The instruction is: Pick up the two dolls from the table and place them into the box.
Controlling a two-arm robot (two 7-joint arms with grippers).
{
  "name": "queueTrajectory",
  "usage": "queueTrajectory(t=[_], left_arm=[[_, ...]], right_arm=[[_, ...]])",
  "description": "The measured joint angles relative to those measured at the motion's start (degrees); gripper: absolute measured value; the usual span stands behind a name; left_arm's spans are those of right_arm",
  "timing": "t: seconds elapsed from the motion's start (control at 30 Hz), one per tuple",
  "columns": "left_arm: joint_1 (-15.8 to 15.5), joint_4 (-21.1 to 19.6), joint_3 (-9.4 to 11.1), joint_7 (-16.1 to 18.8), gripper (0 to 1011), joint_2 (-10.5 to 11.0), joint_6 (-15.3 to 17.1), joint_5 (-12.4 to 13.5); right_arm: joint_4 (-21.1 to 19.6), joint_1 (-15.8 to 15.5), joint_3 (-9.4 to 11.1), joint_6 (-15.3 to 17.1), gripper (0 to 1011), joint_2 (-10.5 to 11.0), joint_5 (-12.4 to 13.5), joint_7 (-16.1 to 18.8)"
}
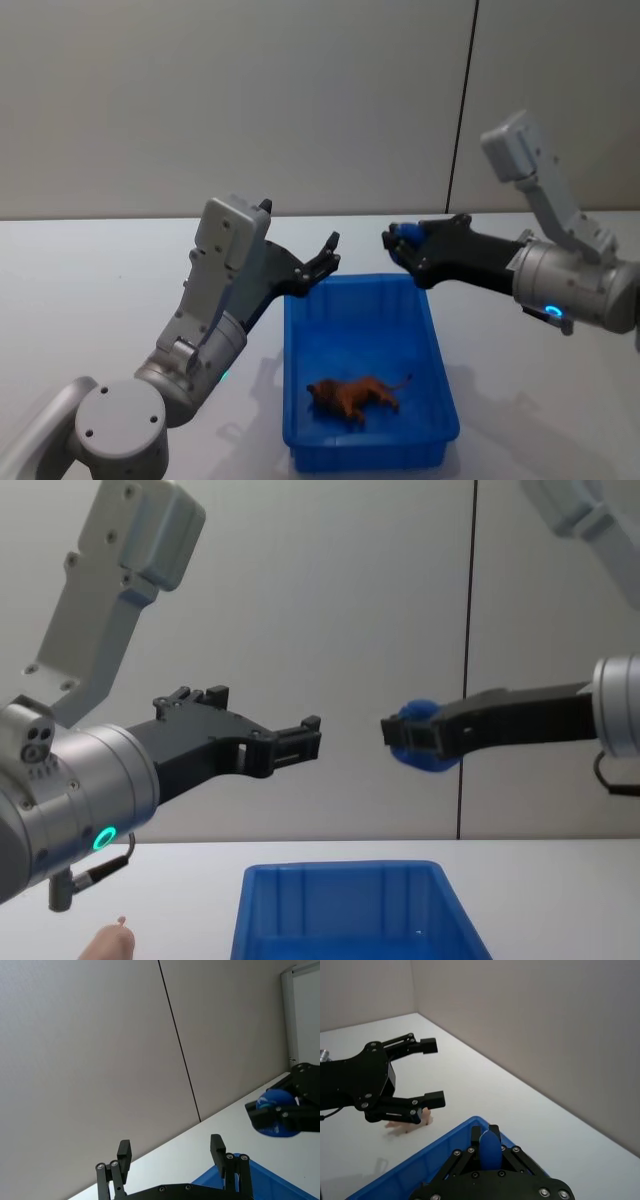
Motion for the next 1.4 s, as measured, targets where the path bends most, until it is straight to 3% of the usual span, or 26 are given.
queueTrajectory(t=[0.43, 0.9, 1.03, 1.4], left_arm=[[0.0, 0.0, 0.0, 0.0, 1001, 0.0, 0.0, 0.0], [0.0, 0.0, 0.0, 0.0, 1001, 0.0, 0.0, 0.0], [0.0, 0.0, 0.0, 0.0, 1001, 0.0, 0.0, 0.0], [0.0, 0.0, 0.0, 0.0, 1001, 0.0, 0.0, 0.0]], right_arm=[[3.3, 1.3, -1.6, 5.6, 107, 0.0, -4.0, 3.5], [4.9, 1.7, -2.2, 7.7, 524, 0.1, -5.6, 4.8], [5.1, 1.7, -2.3, 8.1, 688, 0.1, -5.9, 5.0], [5.4, 1.8, -2.4, 8.3, 949, 0.3, -6.1, 5.0]])
